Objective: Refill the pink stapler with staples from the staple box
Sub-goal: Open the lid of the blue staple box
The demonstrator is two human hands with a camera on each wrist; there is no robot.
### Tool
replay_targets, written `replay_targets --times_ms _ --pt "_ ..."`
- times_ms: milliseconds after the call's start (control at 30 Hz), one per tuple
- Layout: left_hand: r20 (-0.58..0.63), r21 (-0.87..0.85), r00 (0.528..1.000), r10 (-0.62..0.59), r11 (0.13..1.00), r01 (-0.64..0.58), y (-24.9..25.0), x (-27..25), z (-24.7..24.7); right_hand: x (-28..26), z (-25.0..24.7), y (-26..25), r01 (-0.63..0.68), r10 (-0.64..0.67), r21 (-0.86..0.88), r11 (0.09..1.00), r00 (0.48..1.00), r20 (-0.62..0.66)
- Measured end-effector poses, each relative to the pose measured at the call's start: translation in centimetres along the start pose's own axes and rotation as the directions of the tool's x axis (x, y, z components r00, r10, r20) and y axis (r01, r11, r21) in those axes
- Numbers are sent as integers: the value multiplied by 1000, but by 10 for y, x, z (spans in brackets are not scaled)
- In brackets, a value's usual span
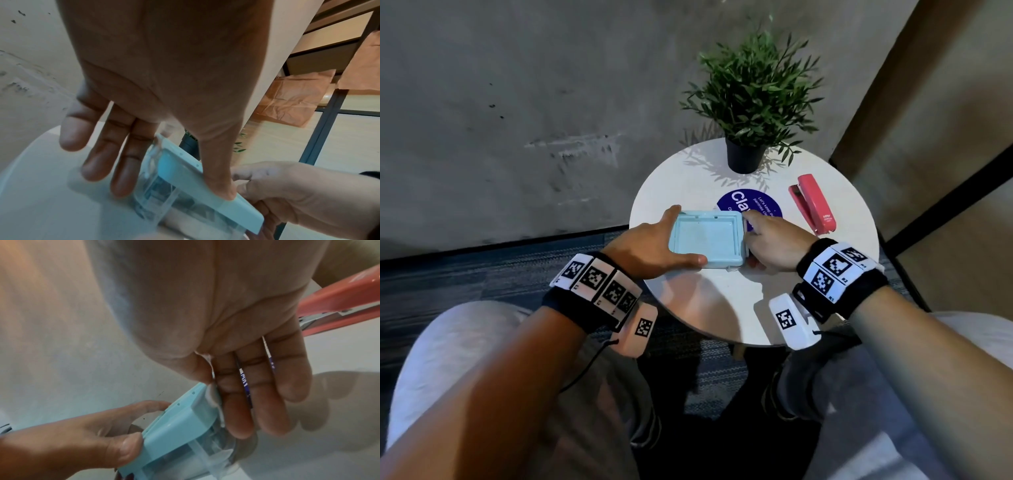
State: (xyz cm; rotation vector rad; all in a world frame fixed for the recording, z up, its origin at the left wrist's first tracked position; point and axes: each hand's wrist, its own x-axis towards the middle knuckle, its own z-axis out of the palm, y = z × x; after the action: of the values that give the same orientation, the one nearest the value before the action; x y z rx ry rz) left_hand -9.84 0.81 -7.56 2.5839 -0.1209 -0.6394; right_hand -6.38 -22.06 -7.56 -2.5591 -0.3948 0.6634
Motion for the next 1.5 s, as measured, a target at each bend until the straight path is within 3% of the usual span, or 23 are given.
replay_targets --times_ms 300,433,567,900,1067,1167,1300,1500 --pt "-2 -273 1000 -28 962 26 -21 11 1 -2 0 -1 -48 51 88 995 998 -39" --pt "-116 -121 992 -47 992 33 -14 11 2 -2 1 -1 -54 58 150 987 998 -25" --pt "-147 -69 989 -31 997 21 -11 10 4 -4 2 -3 -57 62 150 987 998 -29" --pt "-155 -103 987 -33 995 17 -12 13 5 -4 6 3 -134 136 137 981 991 -3" --pt "-161 -227 987 -26 974 -11 -17 16 3 -5 7 2 -100 87 -186 978 993 -77" --pt "-196 -240 980 -40 971 -8 -19 17 -1 -3 5 -1 -80 61 -164 983 991 -118" --pt "-210 -250 976 -58 968 4 -21 19 -1 0 4 -3 -75 71 -52 996 994 -81" --pt "-207 -35 977 -48 999 41 -16 14 3 1 10 3 -17 10 -86 996 997 -82"
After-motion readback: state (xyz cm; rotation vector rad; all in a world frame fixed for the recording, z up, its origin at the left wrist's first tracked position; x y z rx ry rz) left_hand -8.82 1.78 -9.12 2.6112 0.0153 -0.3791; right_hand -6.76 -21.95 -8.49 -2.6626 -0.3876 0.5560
